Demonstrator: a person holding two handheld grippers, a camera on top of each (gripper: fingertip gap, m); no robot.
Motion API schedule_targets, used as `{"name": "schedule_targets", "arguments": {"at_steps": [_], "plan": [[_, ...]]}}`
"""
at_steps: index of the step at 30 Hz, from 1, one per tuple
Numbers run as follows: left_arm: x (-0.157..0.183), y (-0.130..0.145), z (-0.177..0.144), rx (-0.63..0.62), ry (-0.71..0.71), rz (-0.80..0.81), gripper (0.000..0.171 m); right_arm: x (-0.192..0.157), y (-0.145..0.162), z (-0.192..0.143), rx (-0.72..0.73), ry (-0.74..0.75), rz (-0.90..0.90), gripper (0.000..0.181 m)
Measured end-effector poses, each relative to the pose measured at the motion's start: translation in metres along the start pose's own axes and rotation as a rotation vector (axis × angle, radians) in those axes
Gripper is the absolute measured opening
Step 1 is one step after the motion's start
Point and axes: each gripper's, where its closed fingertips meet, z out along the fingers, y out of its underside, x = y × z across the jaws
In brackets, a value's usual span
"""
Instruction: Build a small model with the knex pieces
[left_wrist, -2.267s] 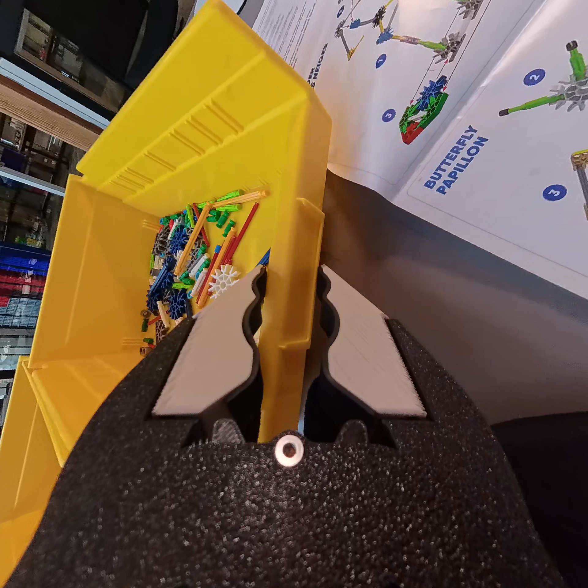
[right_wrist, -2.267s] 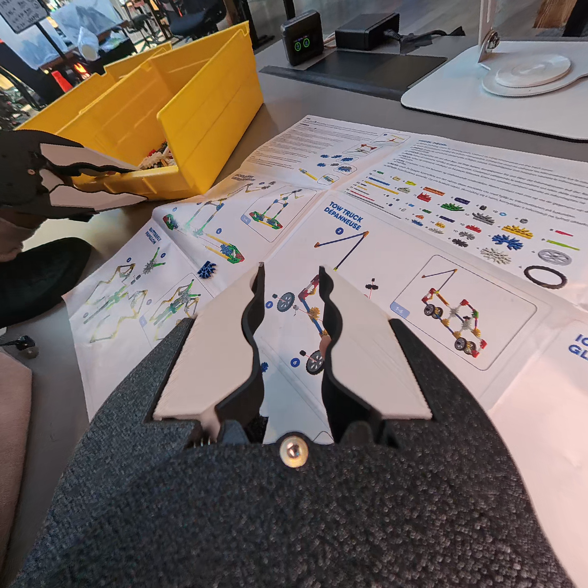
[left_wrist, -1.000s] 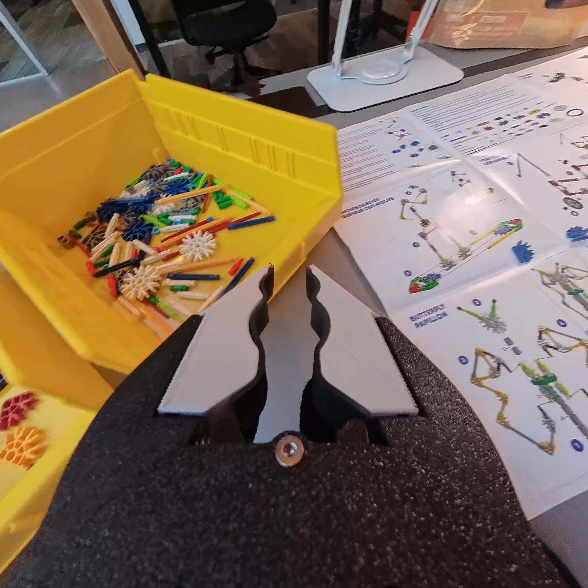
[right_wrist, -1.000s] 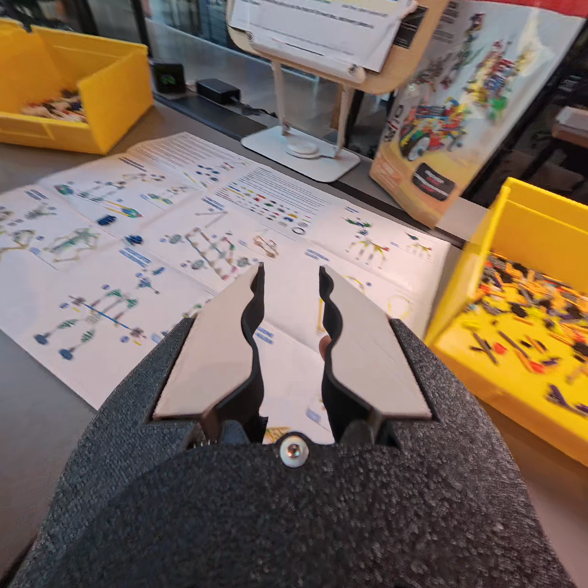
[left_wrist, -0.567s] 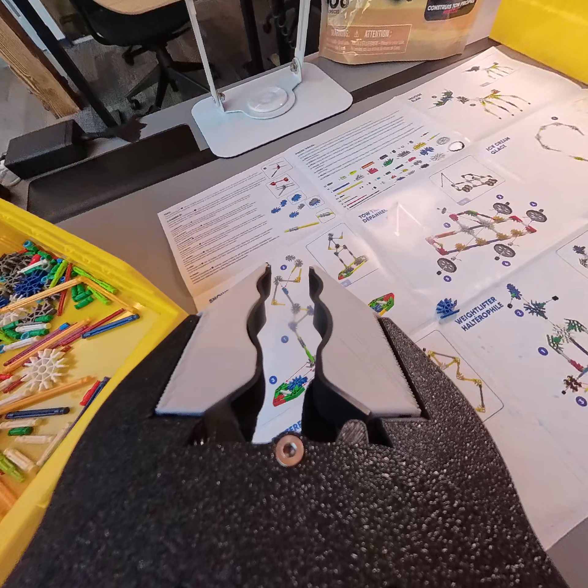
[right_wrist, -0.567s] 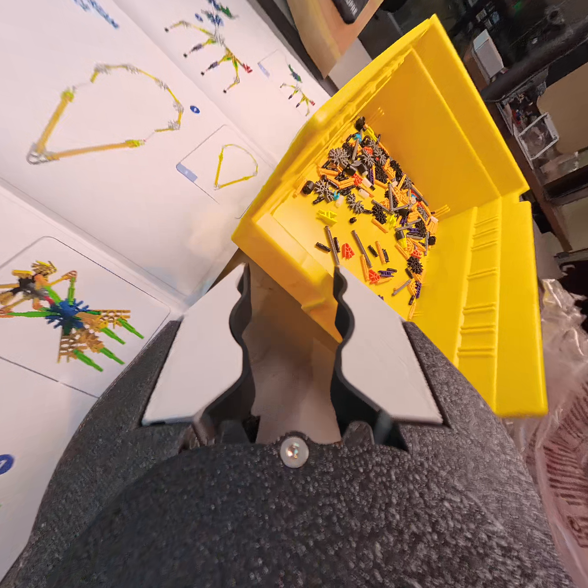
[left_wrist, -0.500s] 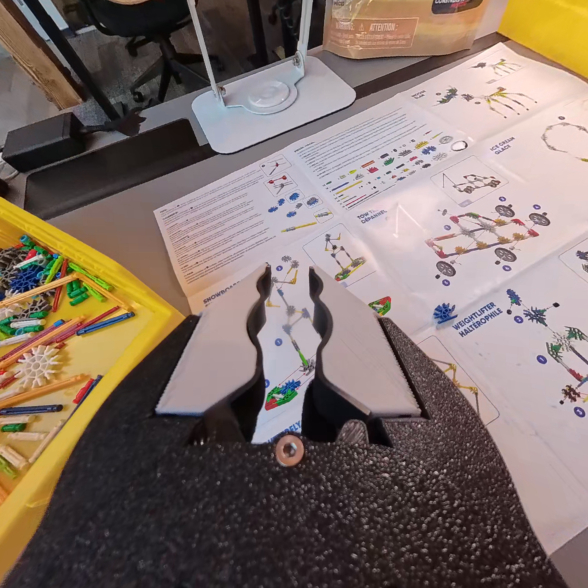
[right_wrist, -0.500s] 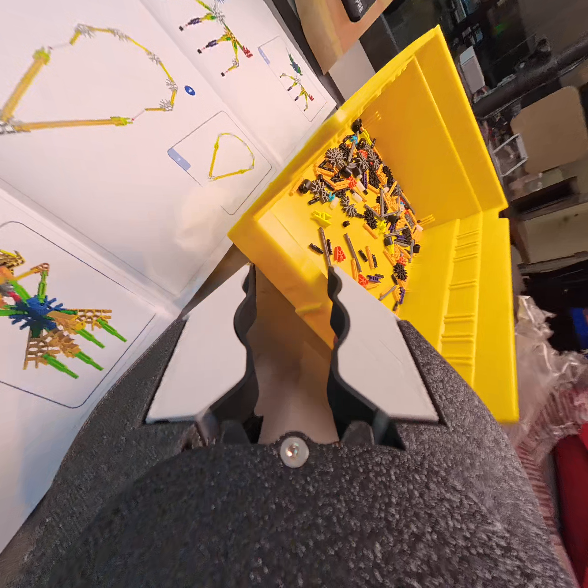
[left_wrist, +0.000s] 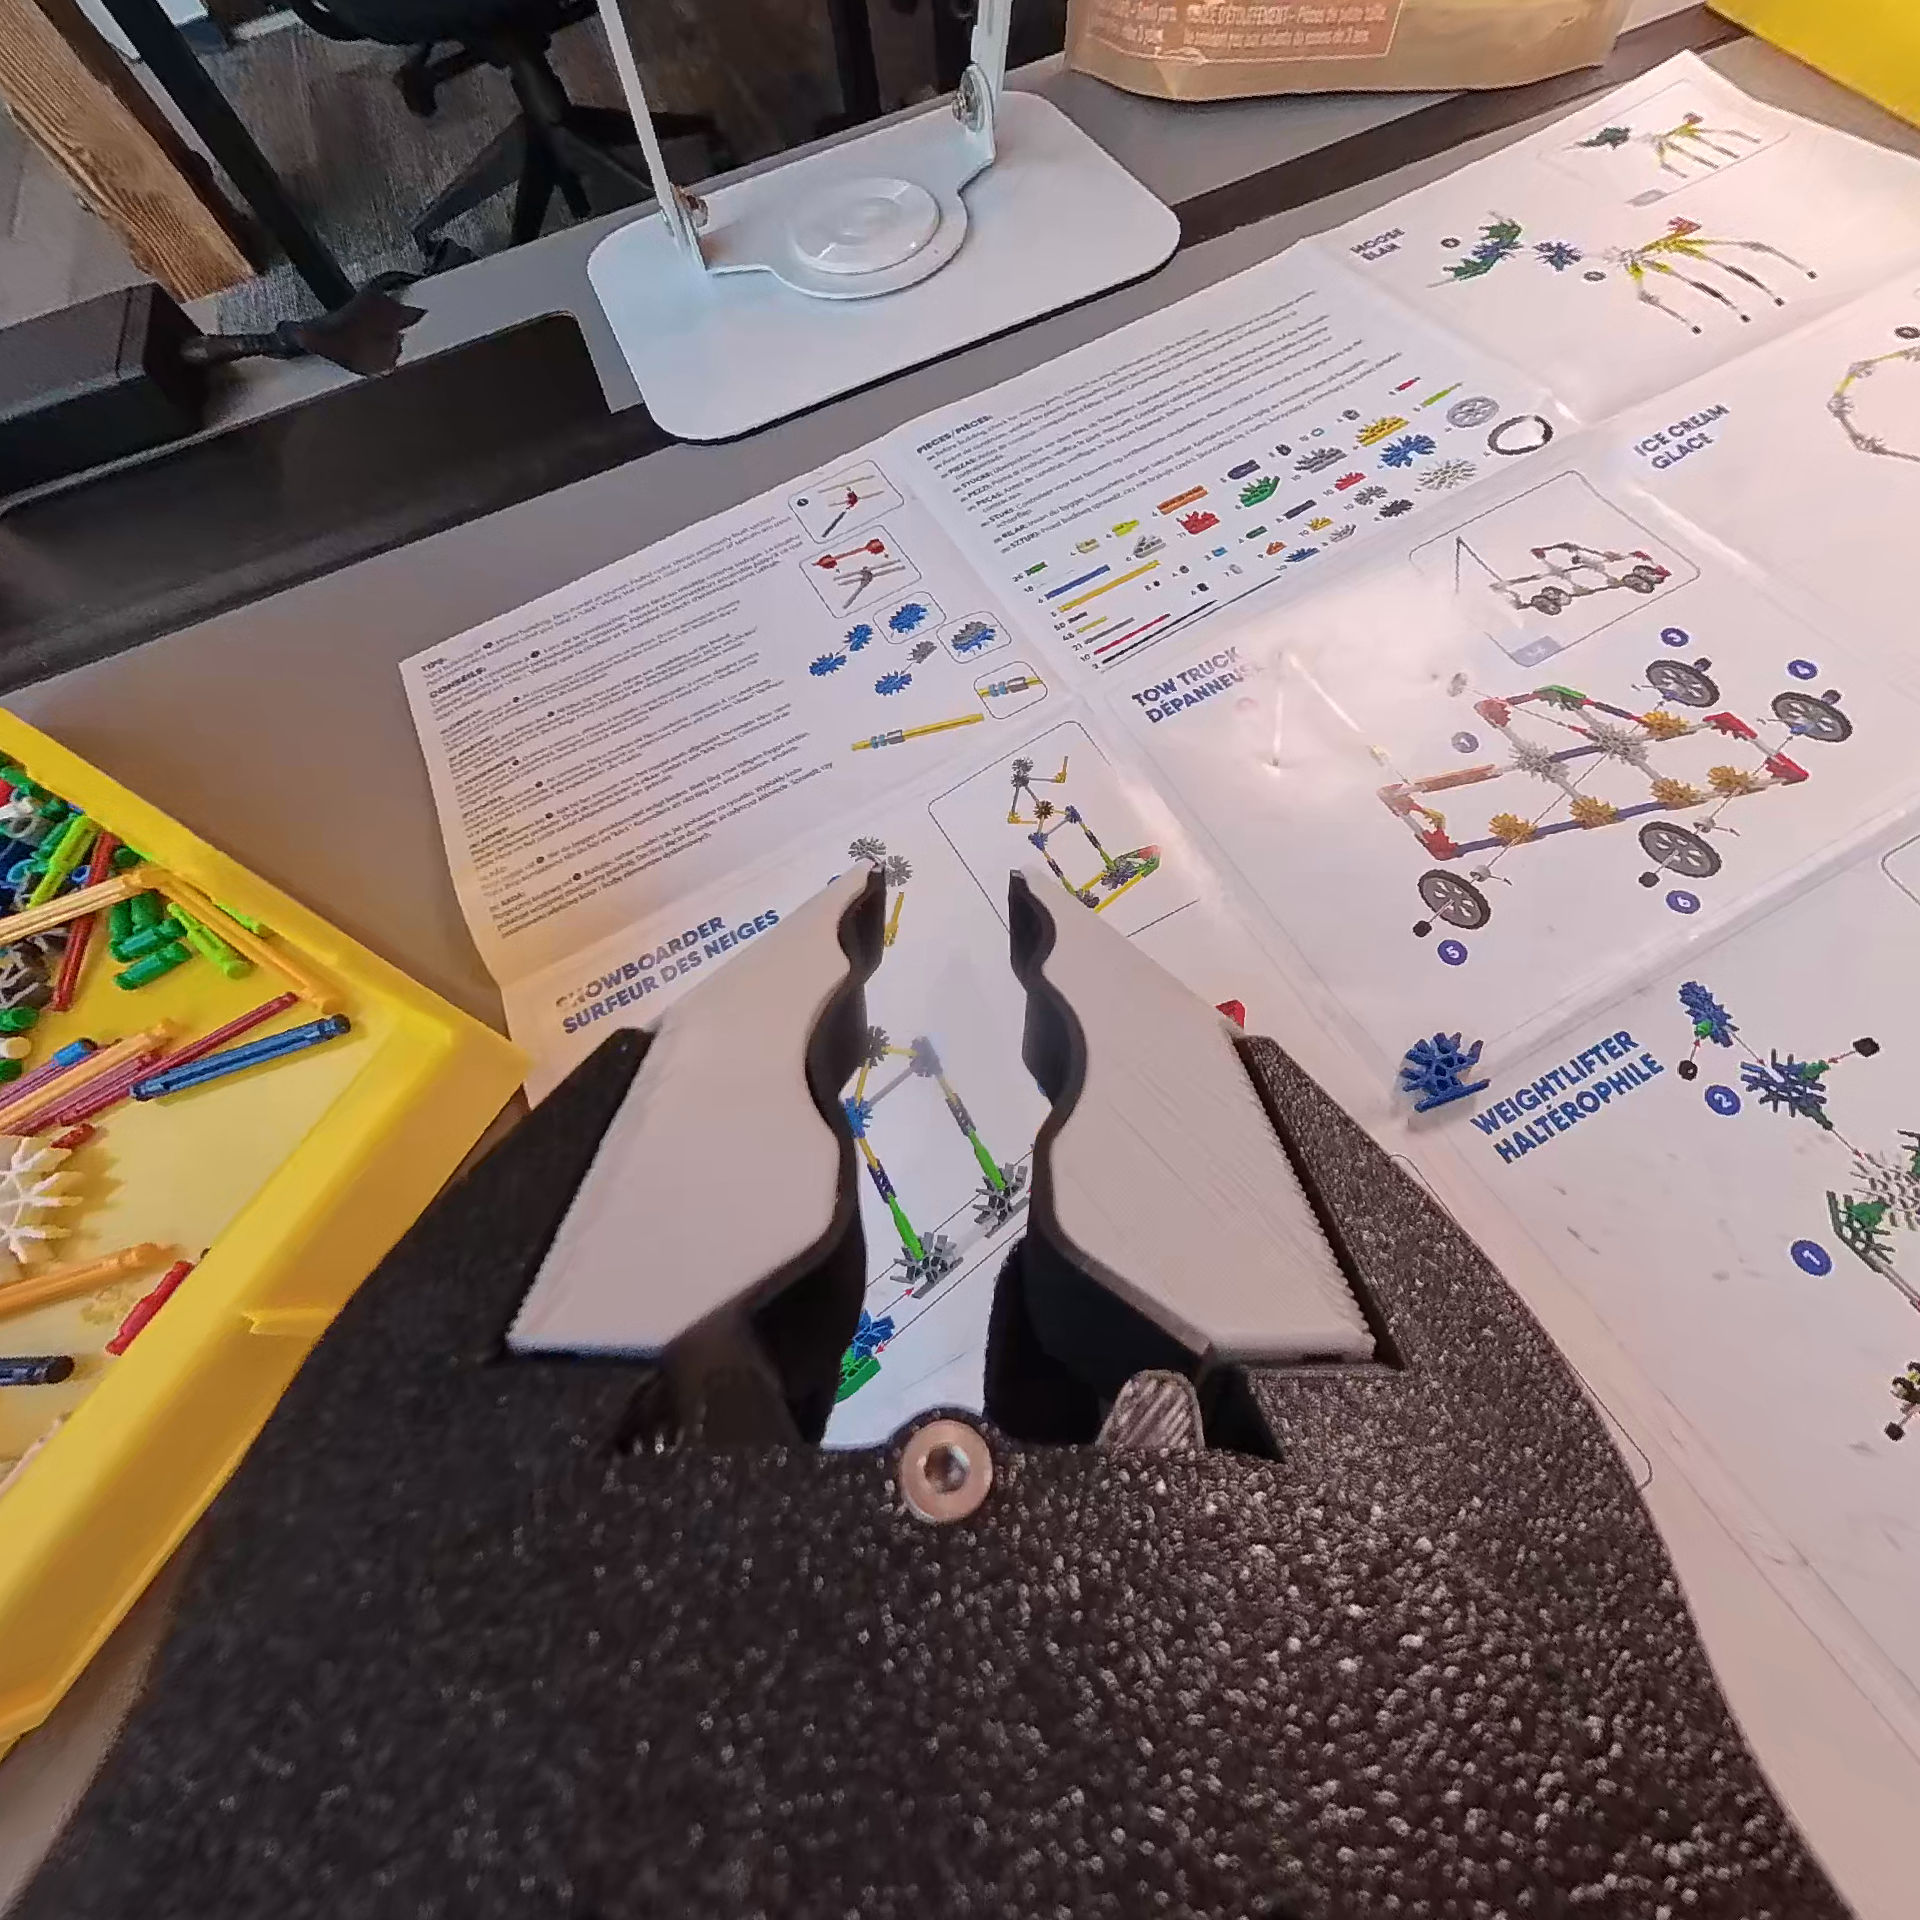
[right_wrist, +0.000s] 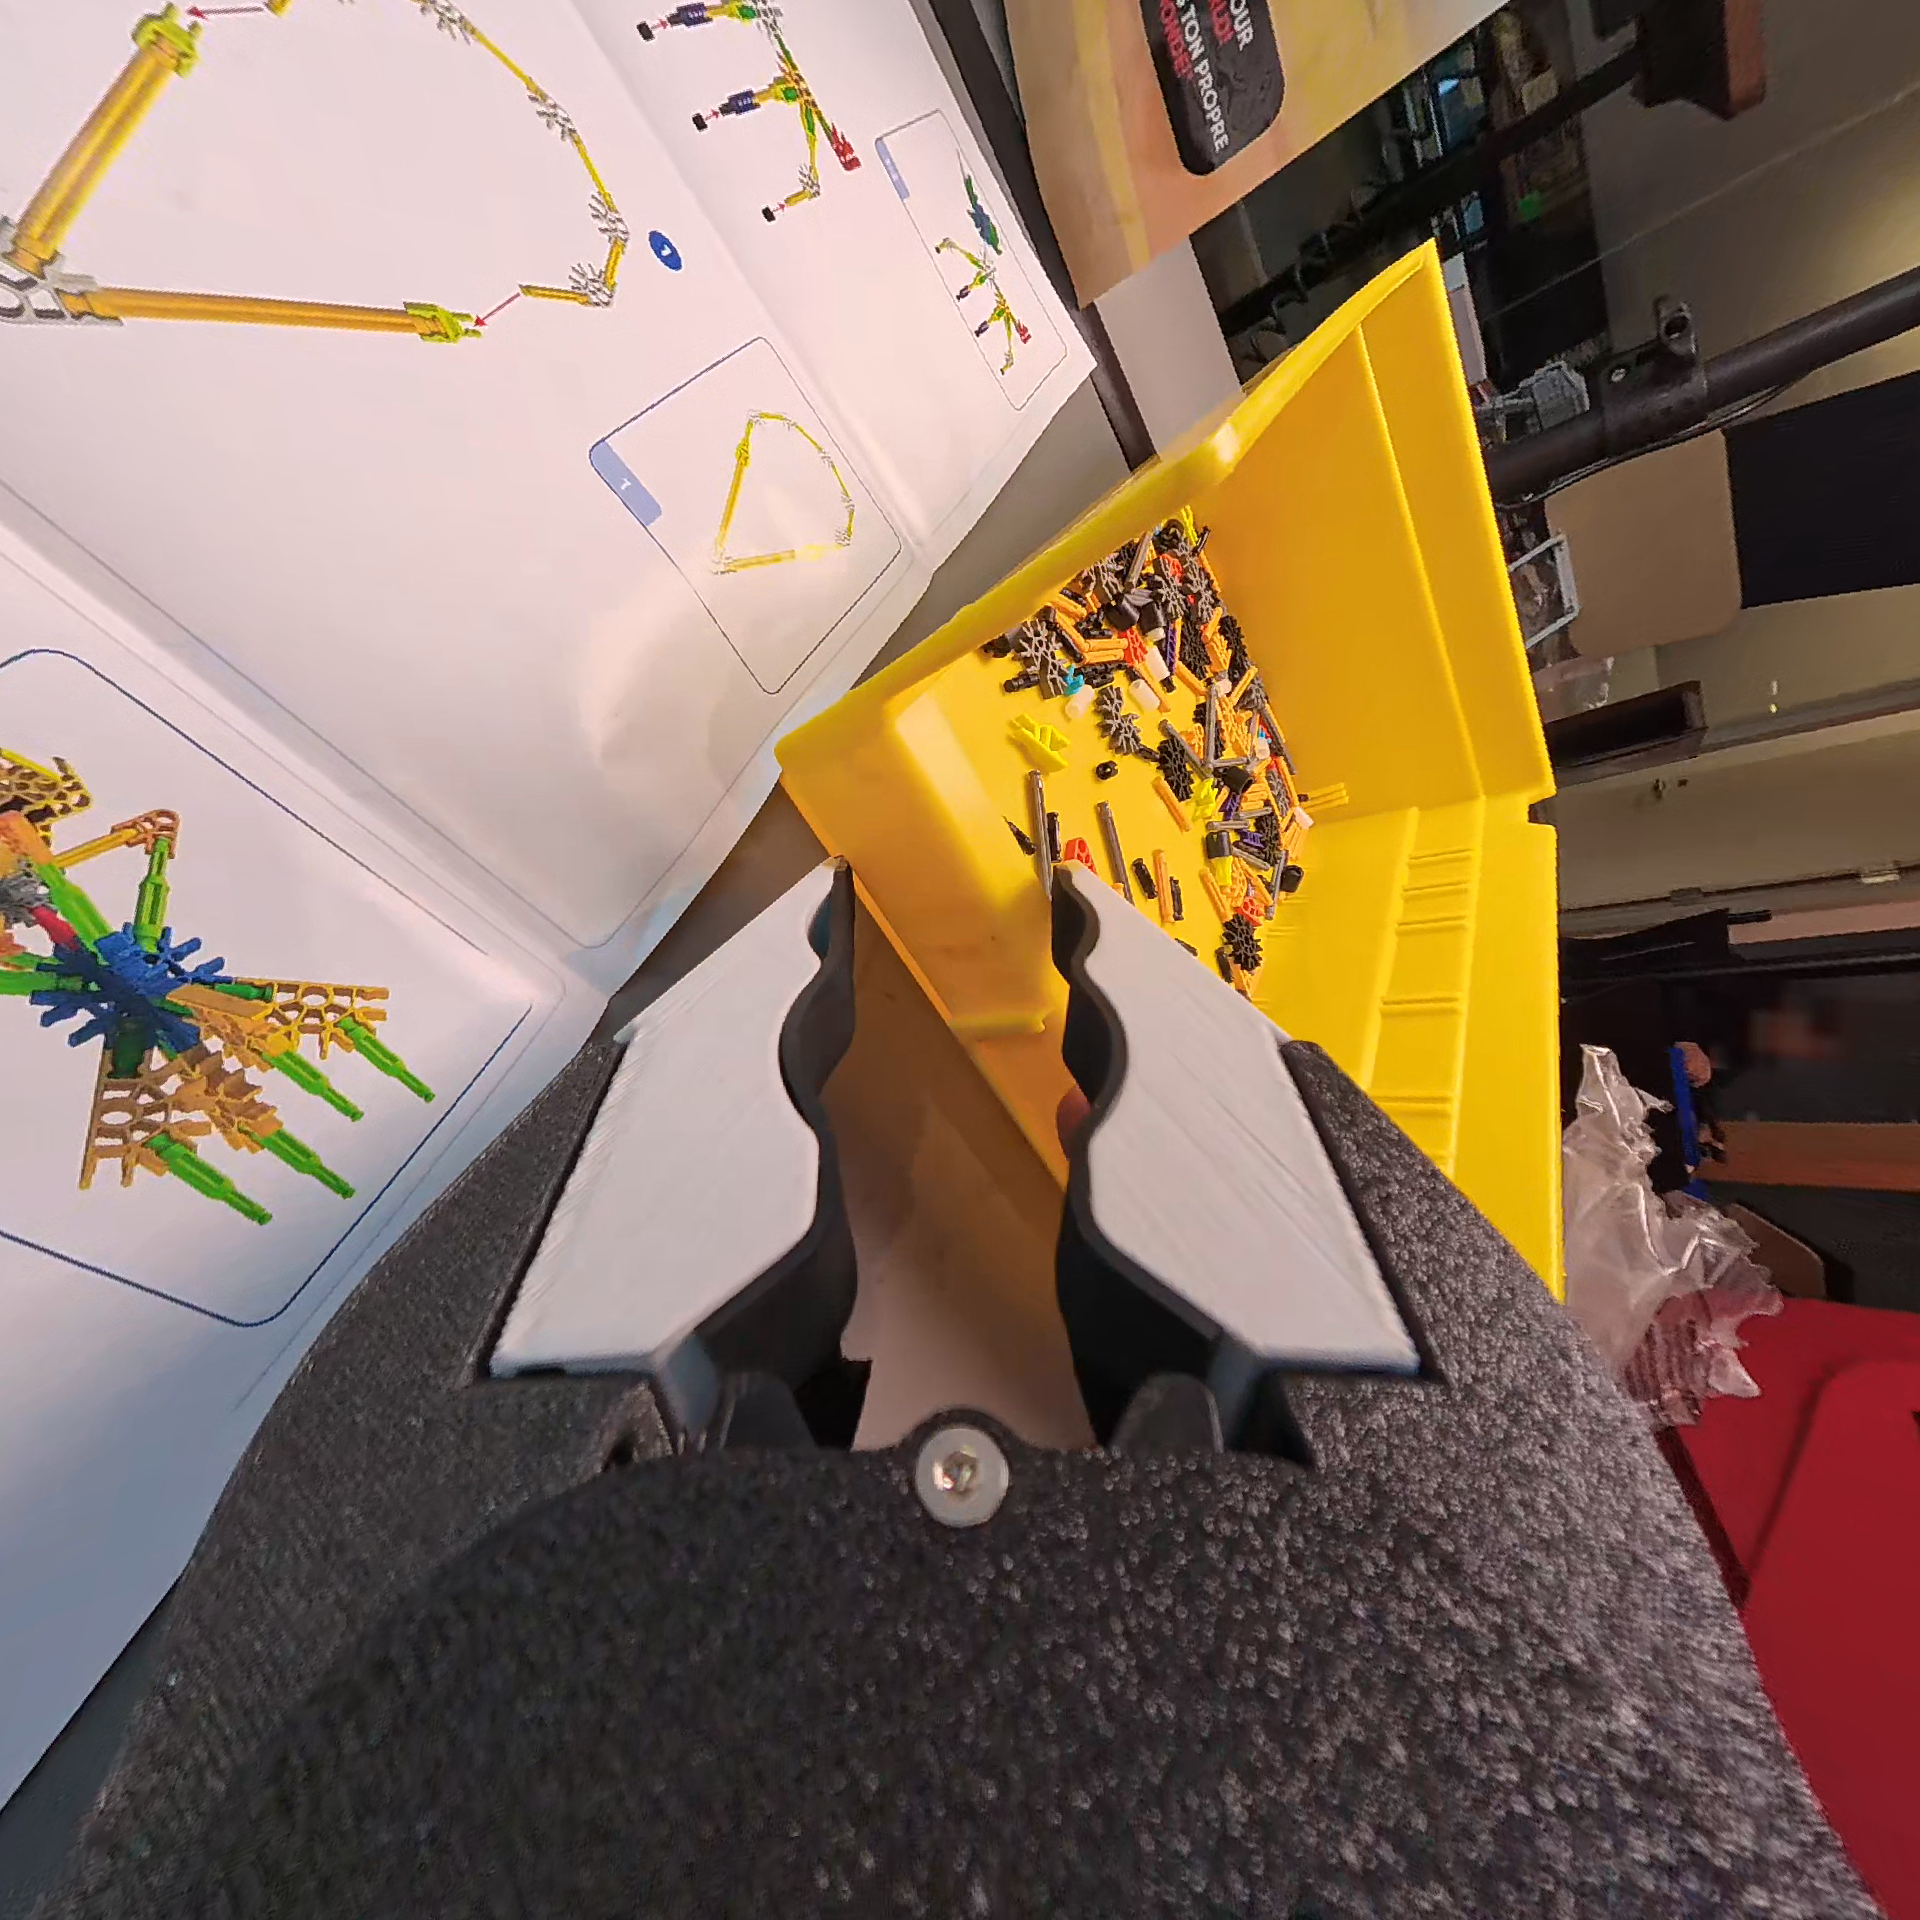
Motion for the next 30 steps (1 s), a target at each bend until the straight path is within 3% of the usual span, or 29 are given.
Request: {"name": "schedule_targets", "arguments": {"at_steps": [8,19,24,26,30], "plan": [[-0.021,0.009,-0.014,0.035,-0.035,-0.028,0.024,0.001,0.001,0.0,0.017,-0.013,0.048,0.038],[-0.078,0.019,-0.064,0.152,-0.127,-0.093,0.023,0.008,0.015,0.0,-0.037,-0.033,0.134,0.04],[-0.098,0.024,-0.077,0.198,-0.089,-0.086,0.023,0.007,0.018,-0.004,-0.105,-0.058,0.147,0.044],[-0.108,0.028,-0.077,0.193,-0.077,-0.068,0.023,0.006,0.01,-0.016,-0.129,-0.072,0.187,0.049],[-0.123,0.039,-0.07,0.2,-0.046,-0.056,0.023,0.002,-0.035,-0.046,-0.047,-0.077,0.273,0.048]]}}
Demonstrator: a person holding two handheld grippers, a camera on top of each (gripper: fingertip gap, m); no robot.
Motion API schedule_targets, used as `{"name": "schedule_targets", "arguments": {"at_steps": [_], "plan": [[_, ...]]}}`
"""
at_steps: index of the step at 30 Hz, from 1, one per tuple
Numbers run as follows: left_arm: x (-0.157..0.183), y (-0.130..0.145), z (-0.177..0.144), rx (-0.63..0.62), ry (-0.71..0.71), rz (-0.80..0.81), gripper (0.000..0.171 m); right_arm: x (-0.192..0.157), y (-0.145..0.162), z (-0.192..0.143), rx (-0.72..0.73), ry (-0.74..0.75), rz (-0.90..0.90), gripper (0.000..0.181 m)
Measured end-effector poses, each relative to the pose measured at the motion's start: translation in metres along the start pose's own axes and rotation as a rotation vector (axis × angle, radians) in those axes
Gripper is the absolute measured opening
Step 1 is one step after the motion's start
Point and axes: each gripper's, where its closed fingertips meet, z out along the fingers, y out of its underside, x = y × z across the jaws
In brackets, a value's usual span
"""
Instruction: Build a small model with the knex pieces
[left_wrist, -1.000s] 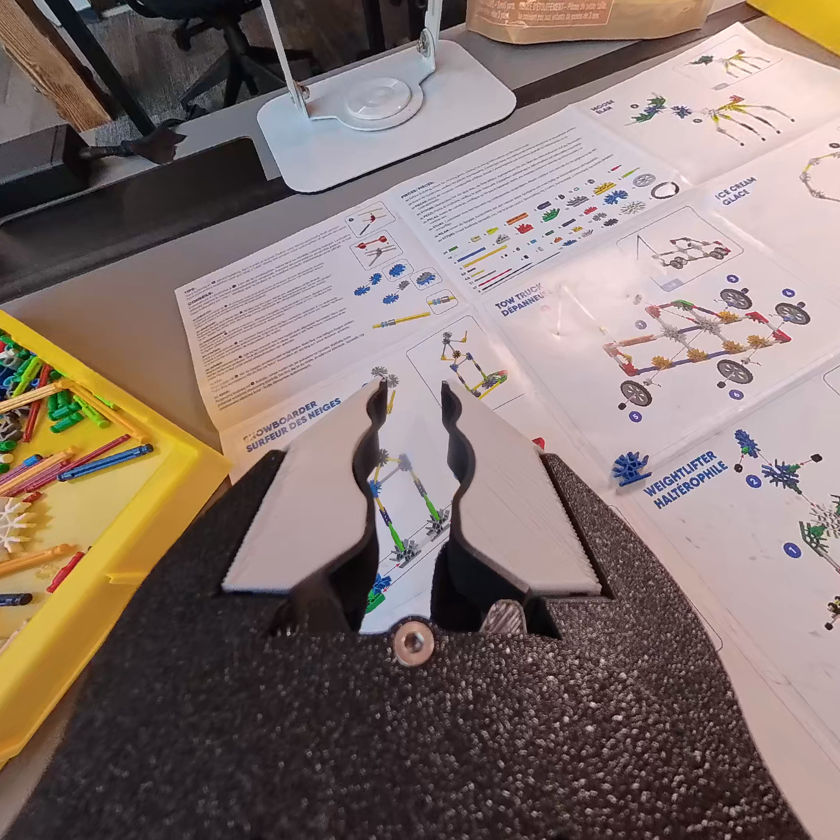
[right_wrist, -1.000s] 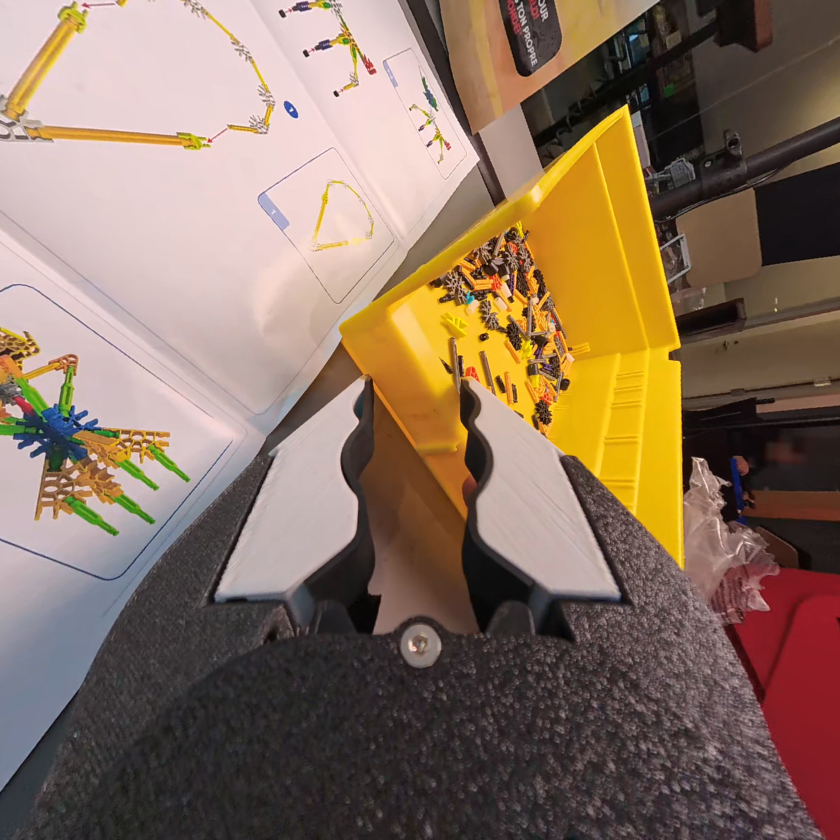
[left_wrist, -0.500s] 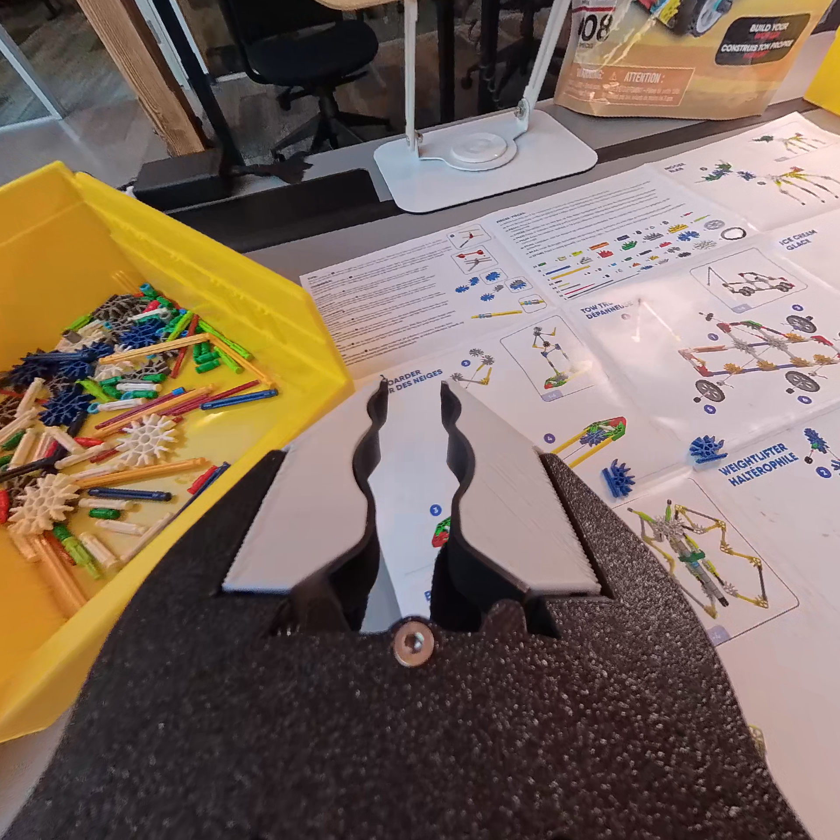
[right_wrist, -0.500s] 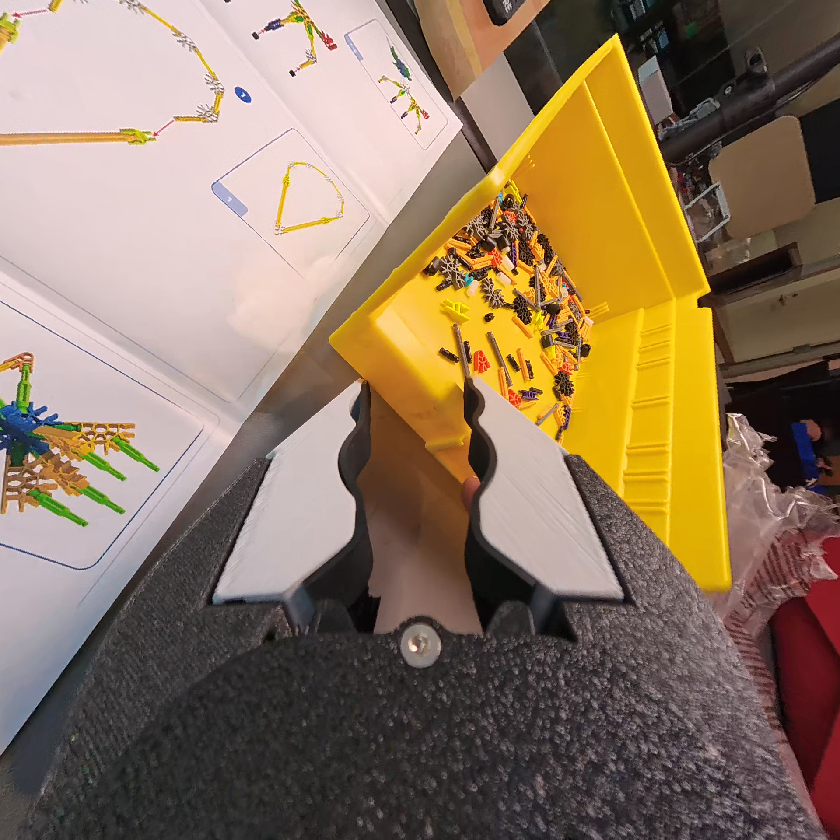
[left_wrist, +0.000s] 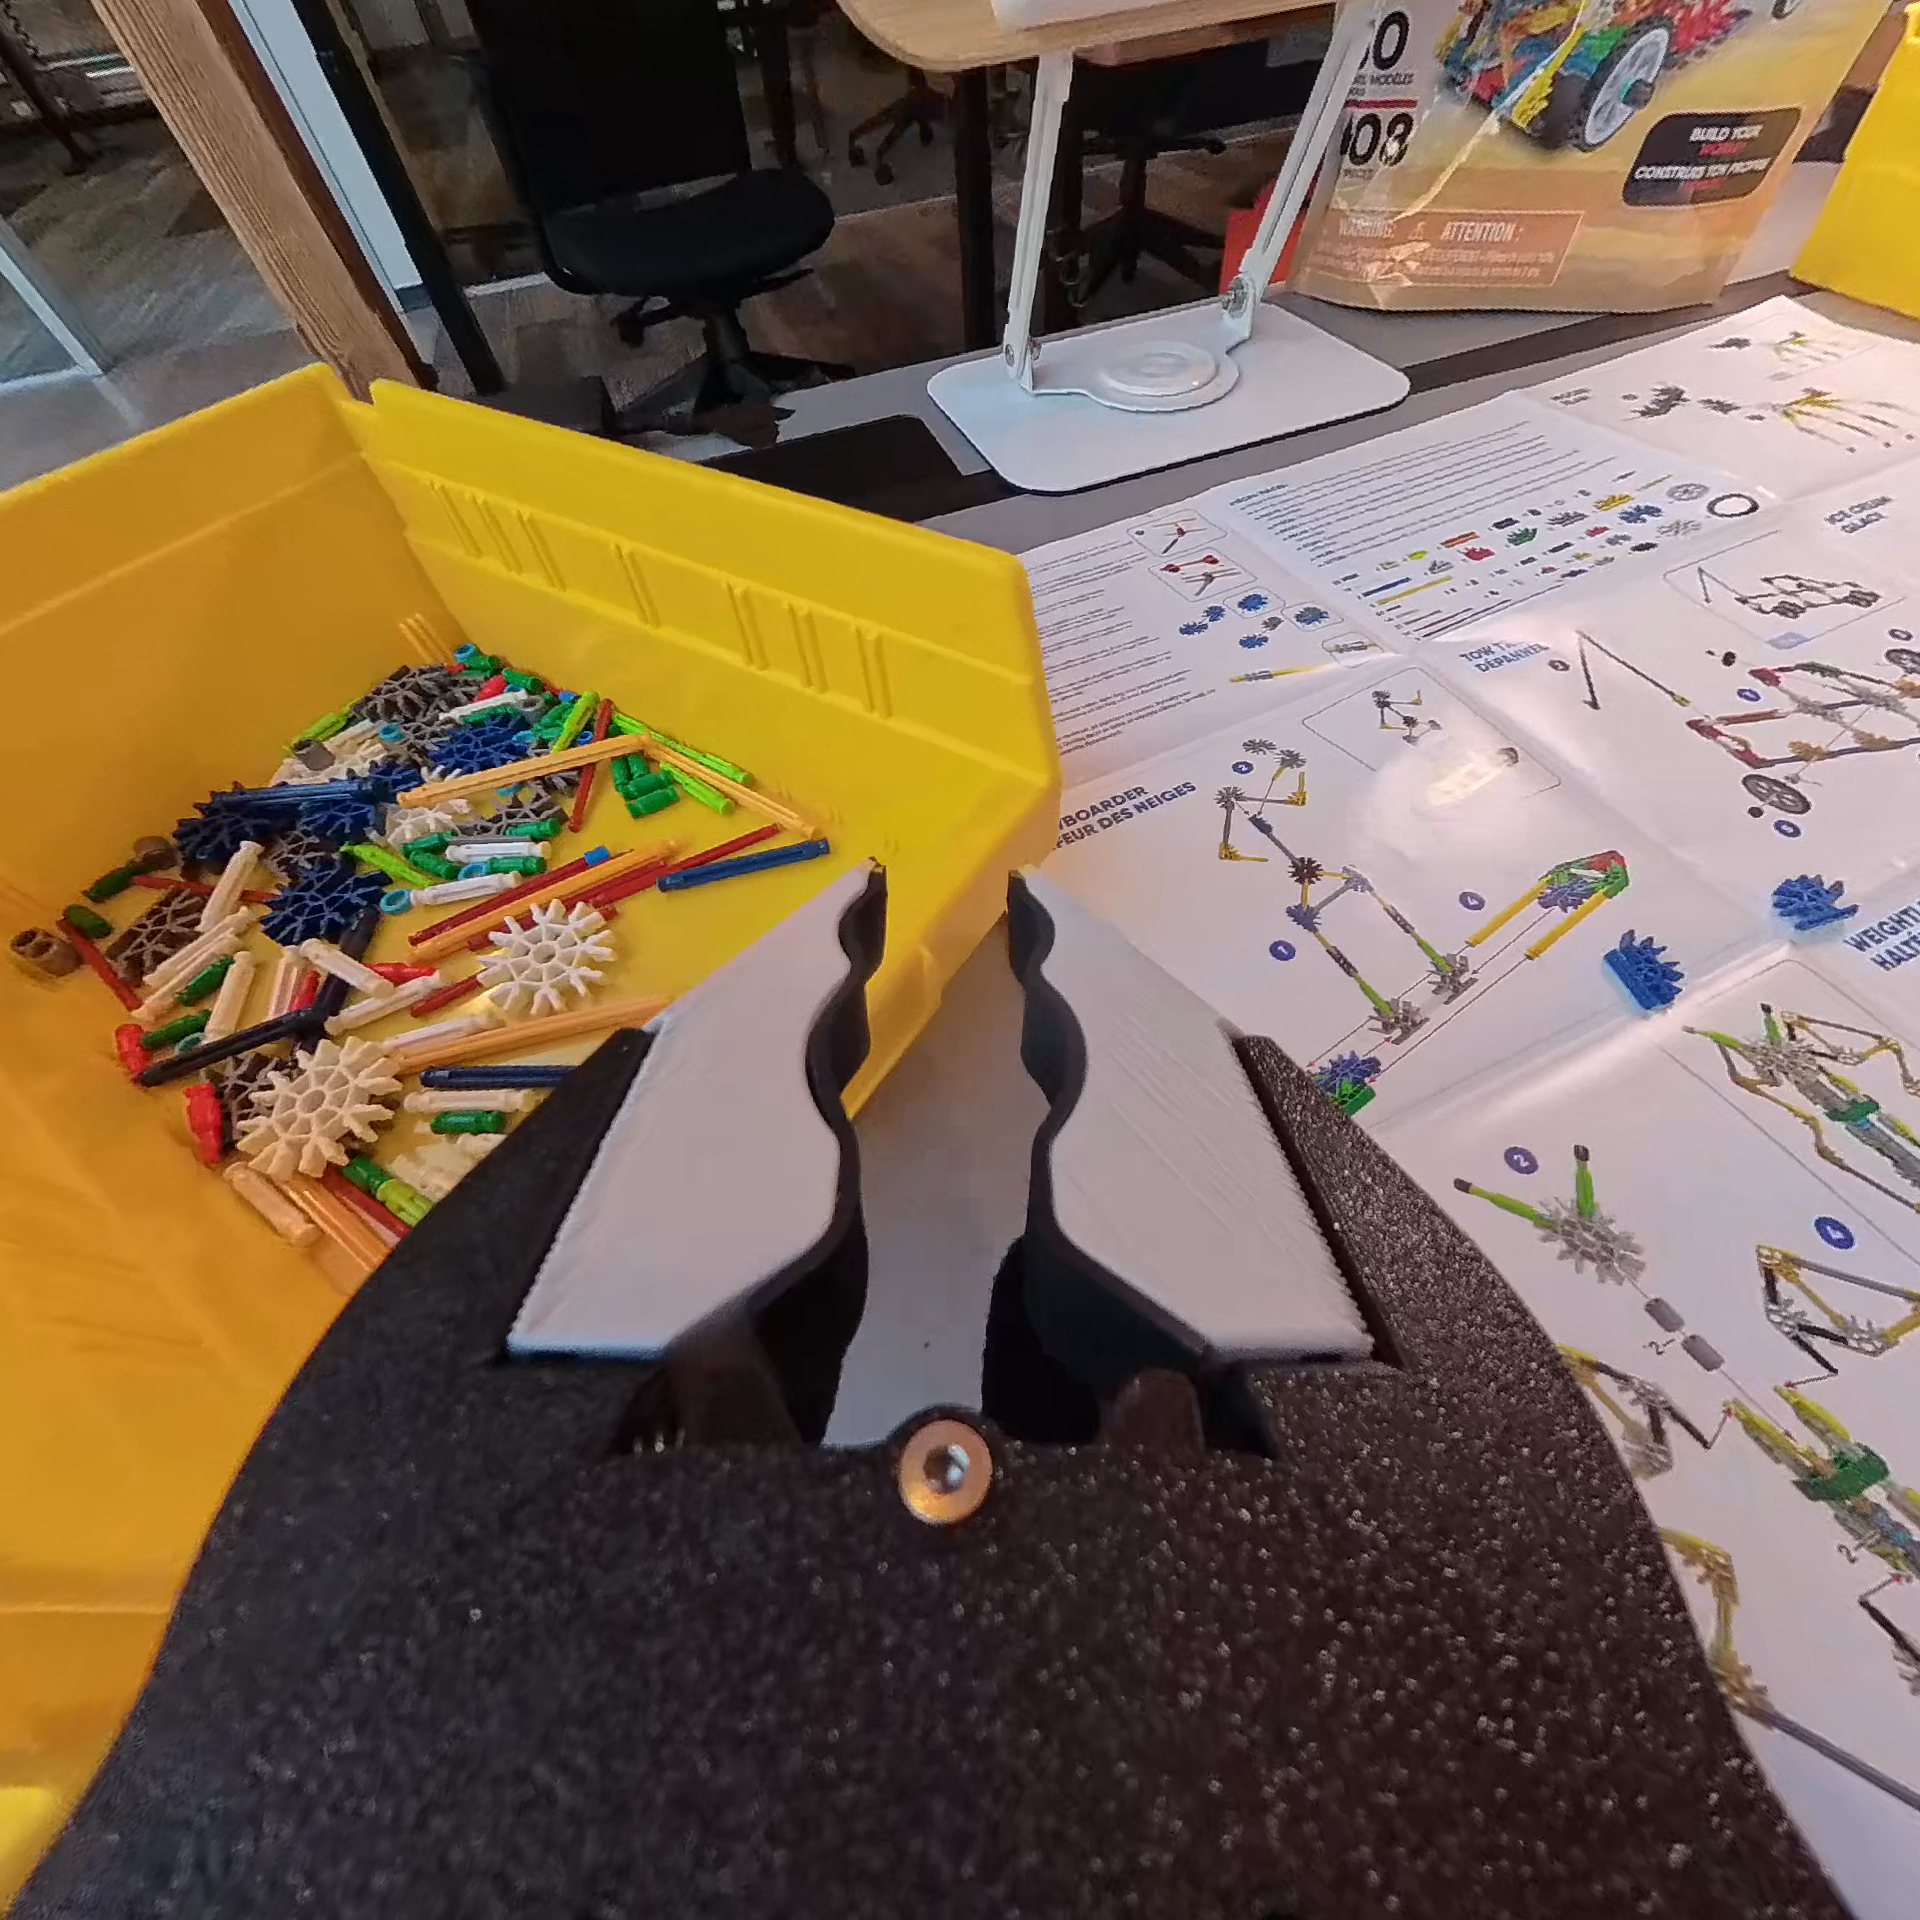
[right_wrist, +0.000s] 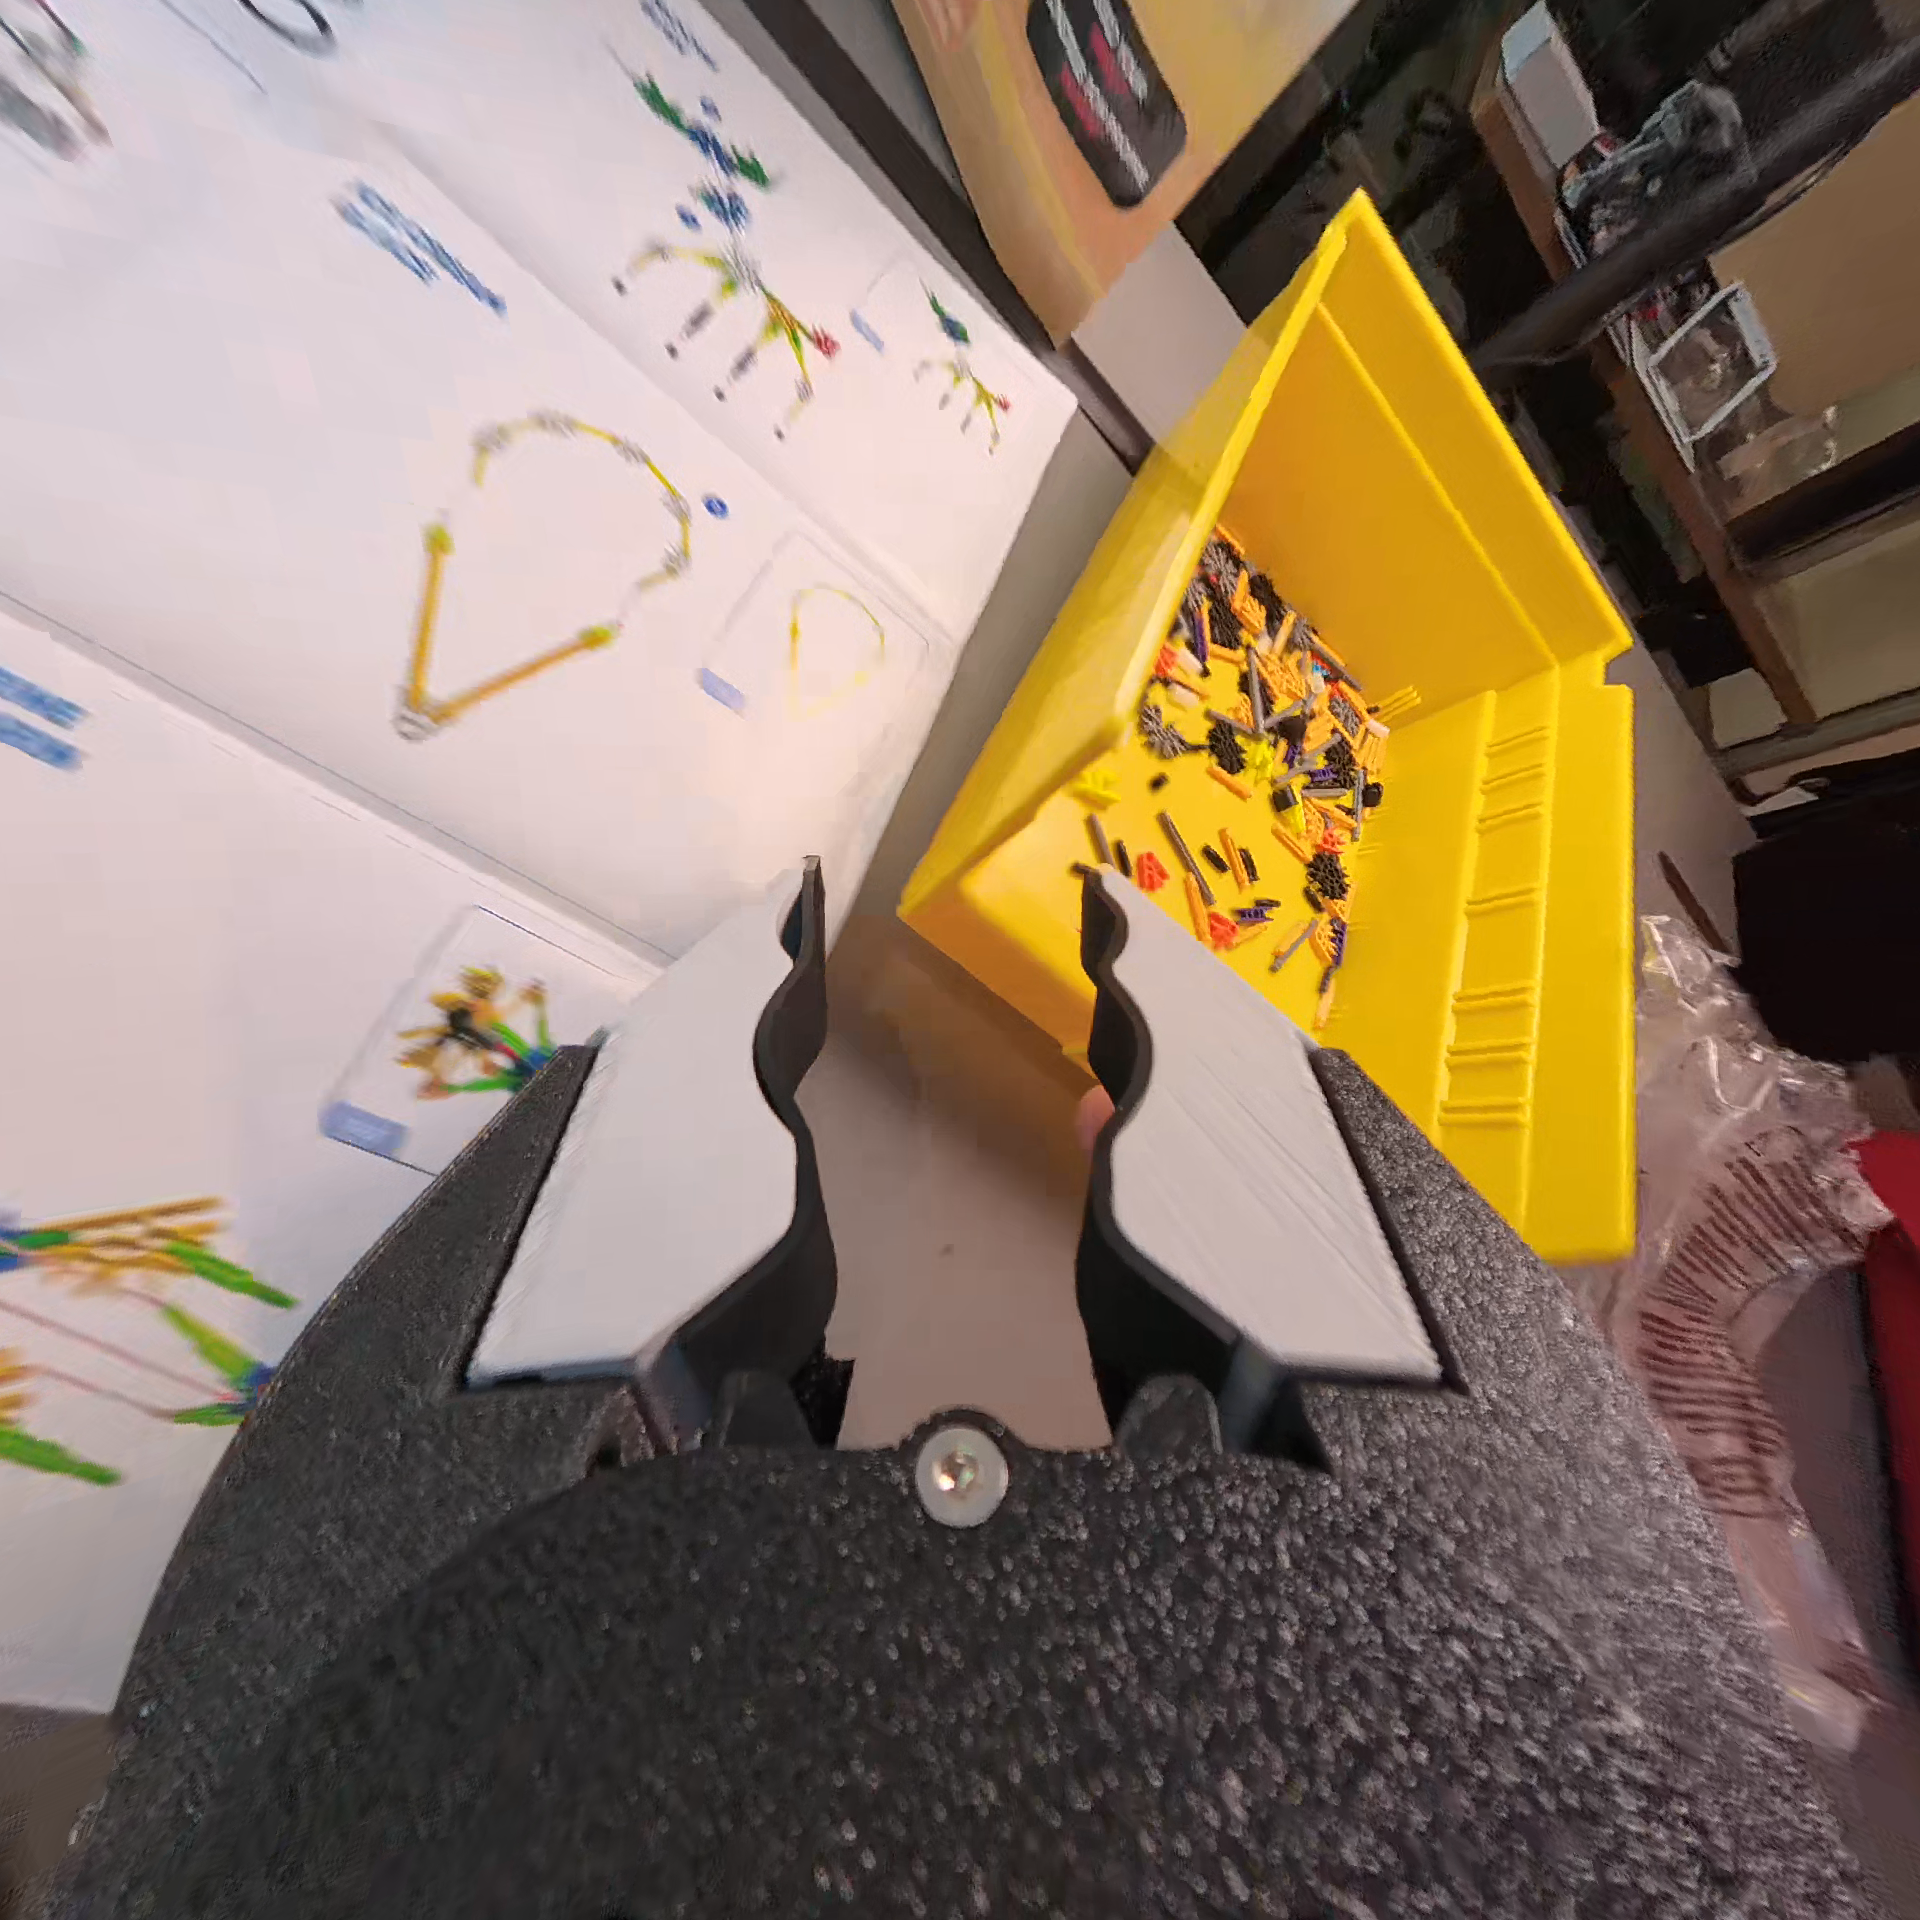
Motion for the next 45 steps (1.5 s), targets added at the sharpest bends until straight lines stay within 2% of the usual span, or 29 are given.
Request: {"name": "schedule_targets", "arguments": {"at_steps": [3,6,11,14,17,20,23,28,39,43,45], "plan": [[-0.005,0.012,0.006,0.005,0.008,-0.021,0.023,-0.039,-0.045,-0.014,0.123,-0.113,0.126,0.048],[0.005,0.013,0.007,0.017,0.064,-0.114,0.023,-0.084,-0.093,-0.017,0.263,-0.239,0.228,0.046],[0.021,0.018,0.01,0.005,0.121,-0.128,0.023,-0.149,-0.168,-0.002,0.477,-0.43,0.322,0.043],[0.023,0.02,0.013,-0.008,0.117,-0.084,0.023,-0.177,-0.19,0.013,0.53,-0.51,0.323,0.041],[0.019,0.025,0.012,-0.027,0.083,-0.032,0.023,-0.19,-0.193,0.014,0.556,-0.531,0.297,0.038],[0.01,0.023,0.008,-0.018,0.043,-0.019,0.023,-0.181,-0.195,0.004,0.62,-0.506,0.331,0.029],[-0.002,0.02,0.004,-0.002,-0.009,-0.032,0.023,-0.175,-0.192,0.001,0.632,-0.522,0.397,0.029],[-0.021,0.031,0.005,-0.066,-0.108,-0.022,0.021,-0.173,-0.191,-0.002,0.639,-0.525,0.414,0.028],[-0.025,0.036,0.005,-0.156,-0.222,0.238,0.019,-0.164,-0.184,-0.007,0.638,-0.518,0.461,0.026],[-0.027,0.016,-0.012,-0.088,-0.277,0.338,0.018,-0.161,-0.183,-0.007,0.634,-0.52,0.482,0.026],[-0.031,0.015,-0.017,-0.108,-0.28,0.335,0.027,-0.159,-0.184,-0.009,0.638,-0.517,0.489,0.026]]}}
